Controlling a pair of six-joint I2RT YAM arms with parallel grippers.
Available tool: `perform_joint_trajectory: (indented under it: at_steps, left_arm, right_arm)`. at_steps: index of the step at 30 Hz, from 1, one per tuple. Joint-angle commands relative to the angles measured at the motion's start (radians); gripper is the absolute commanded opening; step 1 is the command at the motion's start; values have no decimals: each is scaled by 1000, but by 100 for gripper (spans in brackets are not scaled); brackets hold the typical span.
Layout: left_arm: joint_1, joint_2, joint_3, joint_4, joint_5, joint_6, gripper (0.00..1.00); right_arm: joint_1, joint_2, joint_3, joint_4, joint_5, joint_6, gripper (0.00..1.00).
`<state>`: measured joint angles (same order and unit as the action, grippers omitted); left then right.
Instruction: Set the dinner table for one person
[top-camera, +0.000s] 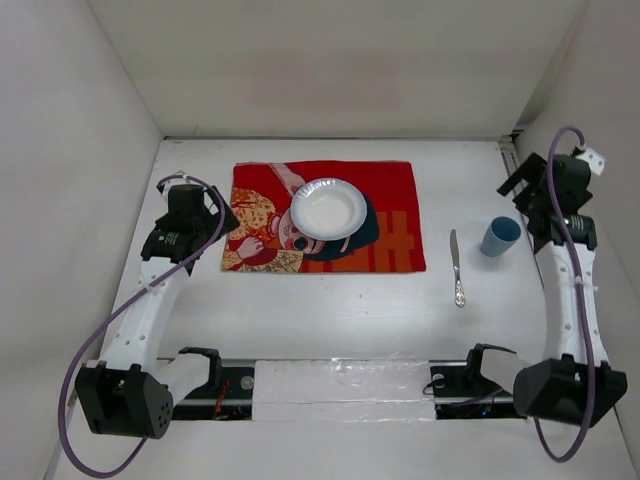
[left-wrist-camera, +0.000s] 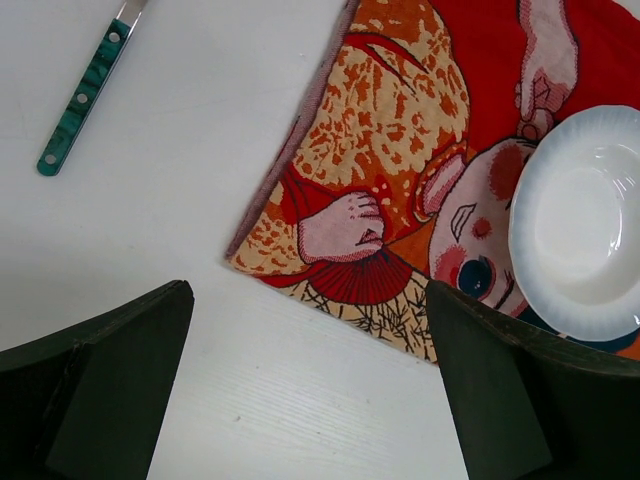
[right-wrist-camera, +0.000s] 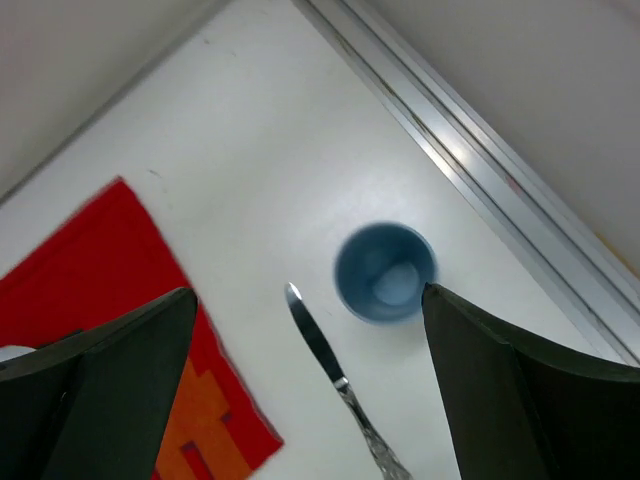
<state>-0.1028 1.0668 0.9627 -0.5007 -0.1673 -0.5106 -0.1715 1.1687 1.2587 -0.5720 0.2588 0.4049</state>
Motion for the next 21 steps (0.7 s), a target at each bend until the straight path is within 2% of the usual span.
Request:
perform_joint_trajectory:
  at_steps: [1,5,7,11,15,21]
  left_arm:
    - [5,-27,27,-9,-6,-8,100]
    - [5,-7,27,-9,15,1,100]
    - [5,-7,27,1,25,10,100]
    - [5,-7,27,1,34,11,100]
    - [5,-16,27,1,45,11,100]
    - [5,-16,27,10,55,20,100]
  right_arm:
    - [-81,-79,-111,-11,-30,11,100]
    - [-206,-49,-174,3,-171,-3,99]
    - [-247,-11,-196,12,-188,-12,97]
    - [-257,34,-223,55,-176,-12,97]
    - [-257,98,-237,90,-222,-3,93]
    - [-257,193,-237,110,-188,31,90]
